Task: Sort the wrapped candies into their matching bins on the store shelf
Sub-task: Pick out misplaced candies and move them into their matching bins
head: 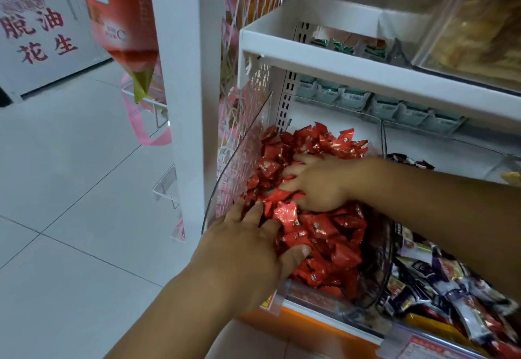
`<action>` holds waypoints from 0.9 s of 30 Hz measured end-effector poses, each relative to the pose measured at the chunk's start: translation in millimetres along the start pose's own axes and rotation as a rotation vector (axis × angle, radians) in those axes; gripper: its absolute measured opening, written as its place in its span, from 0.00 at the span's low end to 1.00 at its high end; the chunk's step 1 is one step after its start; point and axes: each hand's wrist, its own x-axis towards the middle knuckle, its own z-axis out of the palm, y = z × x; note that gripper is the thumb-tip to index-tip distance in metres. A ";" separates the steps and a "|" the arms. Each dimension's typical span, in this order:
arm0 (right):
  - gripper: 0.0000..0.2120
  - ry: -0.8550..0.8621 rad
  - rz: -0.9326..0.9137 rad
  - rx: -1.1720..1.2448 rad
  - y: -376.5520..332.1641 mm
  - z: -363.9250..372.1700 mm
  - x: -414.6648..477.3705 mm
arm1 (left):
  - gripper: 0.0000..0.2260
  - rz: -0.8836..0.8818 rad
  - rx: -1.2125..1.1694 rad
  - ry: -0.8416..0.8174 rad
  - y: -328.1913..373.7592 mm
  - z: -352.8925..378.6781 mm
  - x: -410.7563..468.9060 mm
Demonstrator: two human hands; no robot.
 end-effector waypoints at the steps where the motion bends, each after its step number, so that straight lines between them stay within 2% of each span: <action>1: 0.23 -0.022 0.005 -0.025 1.6 0.3 -7.9 | 0.32 -0.003 0.004 -0.003 0.1 0.0 -0.5; 5: 0.21 -0.076 -0.016 0.002 6.3 0.1 -28.6 | 0.33 -0.016 0.006 -0.023 1.3 -1.9 -1.9; 7: 0.18 -0.078 -0.059 0.152 10.6 -8.2 -32.9 | 0.33 -0.019 0.011 -0.027 2.8 -2.5 -1.9; 9: 0.14 0.080 -0.131 0.412 12.0 -24.3 -28.1 | 0.33 -0.016 0.033 -0.015 3.9 -1.6 -1.5; 11: 0.14 0.389 -0.105 0.419 14.8 -38.5 -5.4 | 0.34 -0.013 0.040 0.004 4.3 0.1 -1.2; 13: 0.15 0.521 -0.015 0.367 14.2 -44.9 22.4 | 0.34 -0.017 0.023 0.008 4.5 0.5 -0.7; 15: 0.19 0.443 0.074 0.337 9.1 -40.1 46.6 | 0.33 -0.025 0.015 0.008 2.9 0.2 -0.6; 18: 0.34 0.172 0.175 0.219 6.1 -26.5 53.1 | 0.33 -0.019 0.026 0.024 1.0 0.9 1.2; 22: 0.33 0.012 0.112 0.191 4.2 -17.0 25.6 | 0.33 -0.023 0.043 0.019 2.2 1.6 0.5; 27: 0.28 -0.005 0.066 0.102 -2.8 3.1 -7.5 | 0.33 -0.027 0.035 -0.002 2.7 0.7 -1.7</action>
